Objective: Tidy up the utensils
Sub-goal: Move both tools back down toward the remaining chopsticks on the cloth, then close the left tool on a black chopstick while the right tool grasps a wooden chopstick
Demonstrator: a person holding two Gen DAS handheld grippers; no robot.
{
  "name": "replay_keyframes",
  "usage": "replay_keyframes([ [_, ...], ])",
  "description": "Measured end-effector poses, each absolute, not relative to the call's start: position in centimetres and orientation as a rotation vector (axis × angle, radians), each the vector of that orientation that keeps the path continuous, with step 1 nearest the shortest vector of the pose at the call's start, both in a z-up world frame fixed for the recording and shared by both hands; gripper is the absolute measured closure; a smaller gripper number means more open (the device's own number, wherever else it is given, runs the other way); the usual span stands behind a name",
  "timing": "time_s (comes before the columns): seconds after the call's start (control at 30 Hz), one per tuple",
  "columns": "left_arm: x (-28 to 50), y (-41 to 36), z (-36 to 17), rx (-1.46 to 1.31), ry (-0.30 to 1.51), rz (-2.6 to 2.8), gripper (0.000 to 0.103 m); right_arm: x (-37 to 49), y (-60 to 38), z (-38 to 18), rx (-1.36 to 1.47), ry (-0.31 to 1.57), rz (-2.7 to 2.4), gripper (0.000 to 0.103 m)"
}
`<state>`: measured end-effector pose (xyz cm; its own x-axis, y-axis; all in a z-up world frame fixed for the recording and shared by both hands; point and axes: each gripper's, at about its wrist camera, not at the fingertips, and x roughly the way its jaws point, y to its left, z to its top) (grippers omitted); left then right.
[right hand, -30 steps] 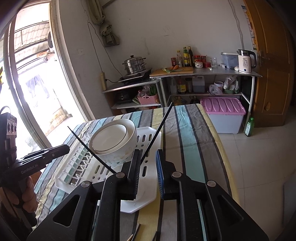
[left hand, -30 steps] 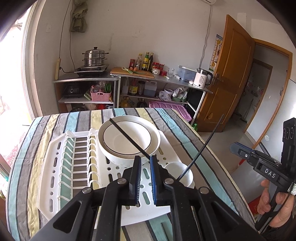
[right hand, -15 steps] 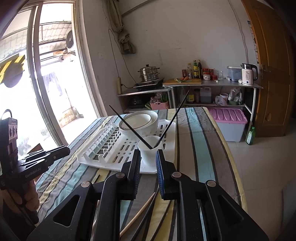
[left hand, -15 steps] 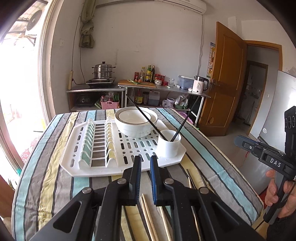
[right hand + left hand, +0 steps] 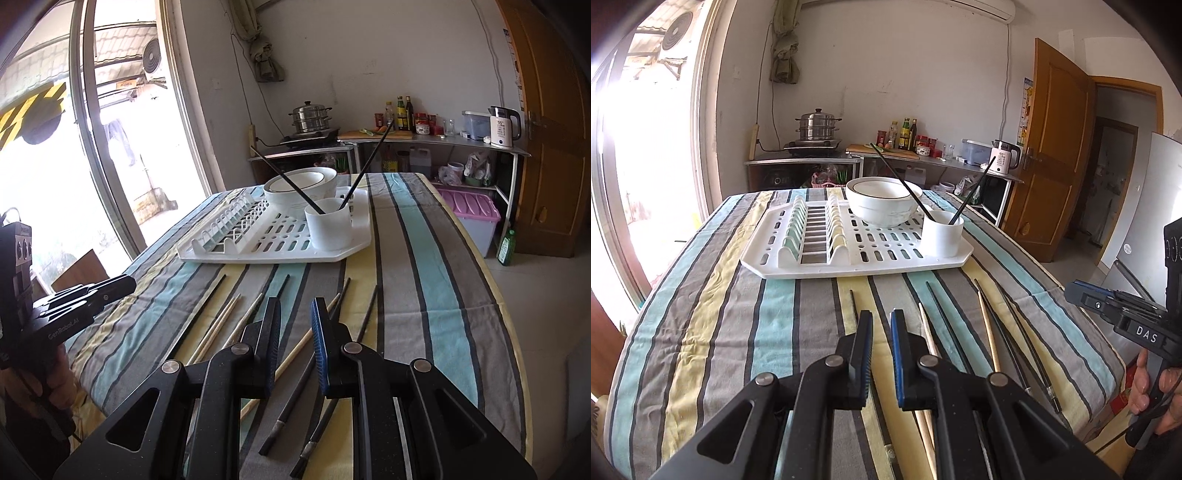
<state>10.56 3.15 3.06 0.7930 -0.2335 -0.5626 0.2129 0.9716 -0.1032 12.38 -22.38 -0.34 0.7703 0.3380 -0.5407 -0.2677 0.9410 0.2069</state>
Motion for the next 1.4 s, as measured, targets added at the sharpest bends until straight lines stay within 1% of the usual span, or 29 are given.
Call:
replay_keyframes([
  [0.3, 12.4, 3.9, 1.4, -0.039, 0.667, -0.207, 0.092, 13.8, -21.7, -1.9, 0.147, 0.669, 0.346, 0.086],
  [0.47, 14.5, 3.6, 0.1, -0.024, 0.721, -0.198, 0.085, 15.7, -21.2, -3.2, 0.164, 0.726, 0.348, 0.086],
  [0.53, 15.3, 3.5, -0.4, -0.018, 0.737, -0.195, 0.084, 16.6, -20.9, -4.0, 0.171, 0.757, 0.346, 0.086],
  [0.73, 18.4, 3.2, -1.8, -0.015, 0.810, -0.204, 0.083, 19.2, -20.4, -6.0, 0.185, 0.846, 0.326, 0.086],
  [0.97, 20.3, 2.7, -2.9, -0.018, 0.854, -0.219, 0.083, 21.0, -20.3, -7.3, 0.198, 0.915, 0.271, 0.086],
  [1.4, 22.8, 1.6, -4.3, 0.006, 0.938, -0.190, 0.083, 23.9, -19.2, -7.7, 0.147, 0.957, 0.238, 0.086],
])
